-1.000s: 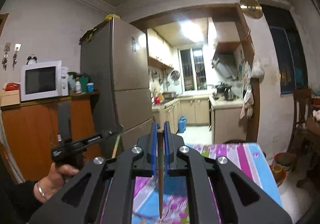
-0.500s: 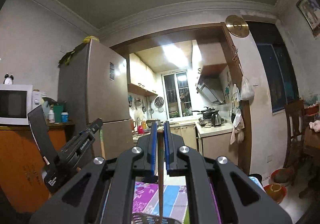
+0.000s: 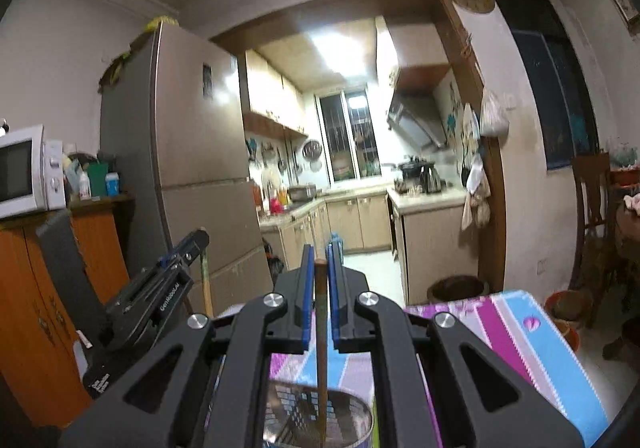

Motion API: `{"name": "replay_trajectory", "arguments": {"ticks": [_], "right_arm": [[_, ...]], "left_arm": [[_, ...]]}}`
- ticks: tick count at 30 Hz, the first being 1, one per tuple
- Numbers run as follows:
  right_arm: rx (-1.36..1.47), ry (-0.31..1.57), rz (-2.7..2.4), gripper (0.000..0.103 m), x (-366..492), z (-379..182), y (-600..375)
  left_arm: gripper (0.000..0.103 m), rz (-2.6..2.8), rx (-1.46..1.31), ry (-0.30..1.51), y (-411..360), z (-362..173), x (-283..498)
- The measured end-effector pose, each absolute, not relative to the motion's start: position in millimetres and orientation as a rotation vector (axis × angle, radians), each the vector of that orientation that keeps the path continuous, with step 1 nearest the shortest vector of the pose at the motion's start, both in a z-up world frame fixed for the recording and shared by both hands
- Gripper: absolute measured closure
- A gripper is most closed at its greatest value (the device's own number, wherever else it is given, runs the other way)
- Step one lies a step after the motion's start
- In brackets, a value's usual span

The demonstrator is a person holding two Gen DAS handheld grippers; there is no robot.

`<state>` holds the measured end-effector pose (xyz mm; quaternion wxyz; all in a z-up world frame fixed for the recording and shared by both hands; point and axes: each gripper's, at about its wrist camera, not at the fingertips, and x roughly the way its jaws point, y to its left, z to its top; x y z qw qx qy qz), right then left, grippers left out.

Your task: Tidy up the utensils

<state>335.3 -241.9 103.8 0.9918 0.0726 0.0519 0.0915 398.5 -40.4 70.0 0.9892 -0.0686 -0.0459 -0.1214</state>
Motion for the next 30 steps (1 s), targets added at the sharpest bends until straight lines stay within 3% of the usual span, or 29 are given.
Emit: {"name": "replay_trajectory", "arguments": {"ticks": [9, 13, 19, 21, 23, 30], "right_arm": [[0.121, 0.209, 0.148, 0.097, 333, 81, -233], [0.138, 0.162, 0.137, 0.082, 316, 101, -241], [0.119, 0.07, 0.156, 0.082, 257, 149, -263], [0.099, 0.049, 0.172, 0.082, 230, 159, -271], [0.066, 0.032, 0.172, 0.082, 196, 168, -279], [-0.027, 0.052, 0.185, 0.082, 76, 153, -298]], "left_arm": [[0.096, -0.215, -0.134, -0.064, -32, 65, 388], [0.096, -0.201, -0.109, -0.106, -29, 76, 374], [0.096, -0.183, -0.152, -0.184, 3, 113, 321], [0.09, -0.178, -0.144, -0.206, 18, 121, 286], [0.063, -0.189, -0.142, -0.21, 33, 124, 254], [0.061, -0.251, 0.052, -0.017, 66, 92, 143]]}}
